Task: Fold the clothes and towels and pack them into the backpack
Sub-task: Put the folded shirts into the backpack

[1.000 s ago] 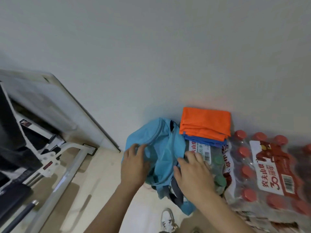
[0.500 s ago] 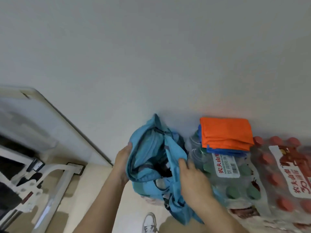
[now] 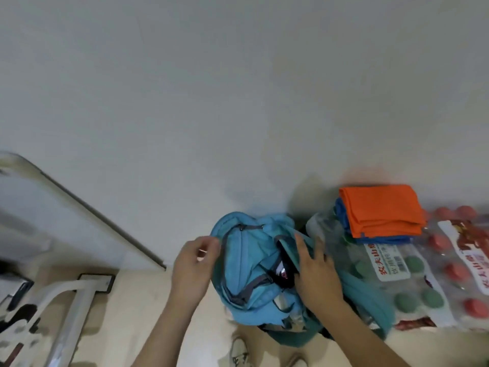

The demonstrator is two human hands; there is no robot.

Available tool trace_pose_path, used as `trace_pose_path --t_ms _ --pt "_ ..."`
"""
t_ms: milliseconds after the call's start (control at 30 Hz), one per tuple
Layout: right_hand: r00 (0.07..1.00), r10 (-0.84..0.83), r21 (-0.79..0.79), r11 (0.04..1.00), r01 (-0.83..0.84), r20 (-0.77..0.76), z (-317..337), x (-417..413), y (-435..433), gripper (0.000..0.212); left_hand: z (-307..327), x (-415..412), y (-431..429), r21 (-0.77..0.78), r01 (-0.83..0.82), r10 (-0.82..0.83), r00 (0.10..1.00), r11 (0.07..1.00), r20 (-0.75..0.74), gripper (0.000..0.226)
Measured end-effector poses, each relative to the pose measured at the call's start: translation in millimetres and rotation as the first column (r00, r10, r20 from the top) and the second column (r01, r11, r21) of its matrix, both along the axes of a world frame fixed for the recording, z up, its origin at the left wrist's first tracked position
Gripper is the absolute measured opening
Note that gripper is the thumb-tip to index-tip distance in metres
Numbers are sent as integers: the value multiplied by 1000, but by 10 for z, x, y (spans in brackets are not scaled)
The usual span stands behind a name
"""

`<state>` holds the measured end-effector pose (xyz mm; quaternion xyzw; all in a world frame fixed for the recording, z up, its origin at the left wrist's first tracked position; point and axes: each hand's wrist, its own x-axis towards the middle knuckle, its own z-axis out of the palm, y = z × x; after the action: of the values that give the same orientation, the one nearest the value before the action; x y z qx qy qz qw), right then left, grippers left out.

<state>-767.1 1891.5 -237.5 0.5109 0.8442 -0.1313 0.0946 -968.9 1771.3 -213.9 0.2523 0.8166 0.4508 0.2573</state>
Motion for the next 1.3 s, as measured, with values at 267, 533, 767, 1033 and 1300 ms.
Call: trace_pose_path --t_ms 267,533,767,1033,1300 --pt "293 -892 -829 436 351 -345 -78 -573 798 17 -980 339 35 -97 487 -427 831 868 357 88" --pt "774 -413 -316 904 286 -481 9 -454 373 61 -635 263 93 -653 393 -621 769 648 -152 99" --pt "900 -393 -286 899 332 -189 -182 -20 -507 91 -663 652 237 -525 368 -467 882 767 -64 88" --pt "-97 -948 -923 268 277 -304 85 -241 239 21 -659 519 373 -126 18 50 857 992 514 55" --pt "411 -797 -662 600 449 -443 417 -4 424 32 -736 727 318 -93 124 -68 885 988 460 69"
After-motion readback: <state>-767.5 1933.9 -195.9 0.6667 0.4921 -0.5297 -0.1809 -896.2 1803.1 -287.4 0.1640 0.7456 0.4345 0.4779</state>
